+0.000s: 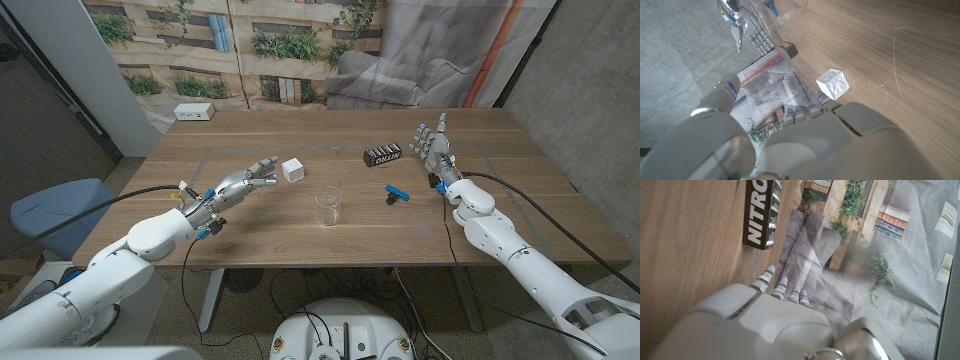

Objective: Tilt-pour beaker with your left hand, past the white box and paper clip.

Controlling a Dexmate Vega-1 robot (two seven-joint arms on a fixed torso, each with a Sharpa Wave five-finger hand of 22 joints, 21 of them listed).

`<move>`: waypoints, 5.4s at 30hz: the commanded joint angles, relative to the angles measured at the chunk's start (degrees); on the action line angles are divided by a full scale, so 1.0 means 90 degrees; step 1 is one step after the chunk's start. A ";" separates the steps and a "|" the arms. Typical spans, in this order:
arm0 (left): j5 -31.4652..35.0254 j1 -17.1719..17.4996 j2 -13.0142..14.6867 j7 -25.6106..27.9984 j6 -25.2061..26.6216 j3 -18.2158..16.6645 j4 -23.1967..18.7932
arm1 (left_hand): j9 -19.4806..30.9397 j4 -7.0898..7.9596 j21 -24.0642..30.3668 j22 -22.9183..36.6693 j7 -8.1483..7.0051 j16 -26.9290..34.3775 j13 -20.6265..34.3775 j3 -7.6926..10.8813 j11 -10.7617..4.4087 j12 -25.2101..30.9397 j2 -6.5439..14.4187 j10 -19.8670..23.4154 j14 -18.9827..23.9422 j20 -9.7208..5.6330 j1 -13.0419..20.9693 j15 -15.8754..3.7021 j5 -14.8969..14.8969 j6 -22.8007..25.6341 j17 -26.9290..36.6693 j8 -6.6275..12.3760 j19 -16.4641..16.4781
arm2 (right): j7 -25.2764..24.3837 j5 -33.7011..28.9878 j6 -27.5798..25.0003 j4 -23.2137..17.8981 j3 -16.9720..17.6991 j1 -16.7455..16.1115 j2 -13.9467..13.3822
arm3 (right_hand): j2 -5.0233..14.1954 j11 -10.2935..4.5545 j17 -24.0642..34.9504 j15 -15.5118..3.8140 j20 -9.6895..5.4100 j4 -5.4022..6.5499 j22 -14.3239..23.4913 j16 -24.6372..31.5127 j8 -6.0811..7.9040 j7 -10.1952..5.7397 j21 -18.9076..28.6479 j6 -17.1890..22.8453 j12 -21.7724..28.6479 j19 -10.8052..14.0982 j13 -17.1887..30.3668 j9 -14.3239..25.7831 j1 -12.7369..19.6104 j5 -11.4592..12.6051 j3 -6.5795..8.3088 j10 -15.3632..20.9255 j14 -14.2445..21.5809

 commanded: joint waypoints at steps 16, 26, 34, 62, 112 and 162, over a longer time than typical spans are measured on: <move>0.1433 0.0868 -0.0019 0.1100 -0.0362 -0.0072 -0.0642 | 0.0027 0.0005 -0.0025 0.0015 0.0033 0.0045 0.0014 0.0026 0.0049 0.0049 -0.0197 -0.0014 -0.0031 -0.0501 0.0225 -0.0015 0.0019 0.0041 0.0016 0.0102 -0.0362 | -0.0002 -0.0001 0.0002 -0.0003 0.0000 -0.0006 -0.0001 | 0.0546 0.0018 0.0036 -0.0125 0.0041 0.0006 0.0029 0.0019 0.0035 -0.0005 0.0045 -0.0035 0.0039 0.0006 0.0030 0.0009 0.0042 0.0038 -0.0036 -0.0059 -0.0035; 0.1891 0.1218 -0.0241 0.1670 -0.0090 -0.0056 -0.0939 | 0.0031 0.0012 -0.0022 0.0017 0.0114 0.0043 0.0020 0.0002 0.0104 0.0063 -0.0300 -0.0030 -0.0100 -0.0467 0.0311 0.0044 0.0027 0.0011 0.0019 0.0116 -0.0587 | -0.0003 -0.0001 0.0000 -0.0005 0.0000 -0.0005 -0.0001 | 0.0546 0.0018 0.0036 -0.0125 0.0041 0.0006 0.0029 0.0019 0.0035 -0.0005 0.0045 -0.0035 0.0039 0.0006 0.0030 0.0009 0.0042 0.0038 -0.0036 -0.0059 -0.0035; 0.1978 0.1460 -0.0426 0.1987 0.0185 0.0013 -0.1060 | 0.0035 0.0018 -0.0016 0.0018 0.0188 0.0036 0.0026 -0.0022 0.0200 0.0061 -0.0366 -0.0061 -0.0161 -0.0491 0.0373 0.0110 0.0027 -0.0041 0.0020 0.0115 -0.0742 | -0.0002 -0.0001 0.0000 -0.0002 0.0000 -0.0003 0.0000 | 0.0546 0.0018 0.0036 -0.0125 0.0041 0.0006 0.0029 0.0019 0.0035 -0.0005 0.0045 -0.0035 0.0039 0.0006 0.0030 0.0009 0.0042 0.0038 -0.0036 -0.0059 -0.0035; 0.2425 0.1417 -0.1226 0.2836 0.0664 0.0562 -0.1367 | 0.0040 0.0026 0.0048 0.0017 0.0210 0.0099 0.0030 -0.0087 0.0179 0.0131 -0.0460 0.0097 -0.0048 -0.0440 0.0499 0.0072 0.0023 0.0079 0.0020 0.0199 -0.0781 | 0.0003 -0.0002 0.0007 0.0011 -0.0002 0.0001 0.0004 | 0.0546 0.0018 0.0036 -0.0125 0.0041 0.0006 0.0029 0.0019 0.0035 -0.0005 0.0045 -0.0035 0.0039 0.0006 0.0030 0.0009 0.0042 0.0038 -0.0036 -0.0059 -0.0035; 0.3140 0.0420 -0.2263 0.3675 0.0658 0.1347 -0.0462 | 0.0036 0.0023 0.0105 0.0016 0.0306 0.0180 0.0027 -0.0151 0.0132 0.0210 -0.0437 0.0660 0.0648 -0.0229 0.0962 -0.0035 -0.0015 0.0522 0.0005 0.0370 -0.0479 | 0.0001 -0.0002 0.0006 0.0007 -0.0001 -0.0001 0.0003 | 0.0546 0.0018 0.0036 -0.0125 0.0041 0.0006 0.0029 0.0019 0.0035 -0.0005 0.0045 -0.0035 0.0039 0.0006 0.0030 0.0009 0.0042 0.0038 -0.0036 -0.0059 -0.0035; 0.3100 -0.0436 -0.2507 0.3467 0.1084 0.1914 0.0000 | 0.0164 0.0024 0.0147 0.0021 0.0696 0.0425 0.0218 -0.0345 0.0298 0.0529 -0.0405 0.2293 0.2550 -0.0196 0.2356 -0.0113 0.0027 0.1739 0.0080 0.0975 0.0191 | 0.0003 -0.0002 0.0007 0.0011 -0.0002 0.0001 0.0004 | 0.0546 0.0018 0.0036 -0.0125 0.0041 0.0006 0.0029 0.0019 0.0035 -0.0005 0.0045 -0.0035 0.0039 0.0006 0.0030 0.0009 0.0042 0.0038 -0.0036 -0.0059 -0.0035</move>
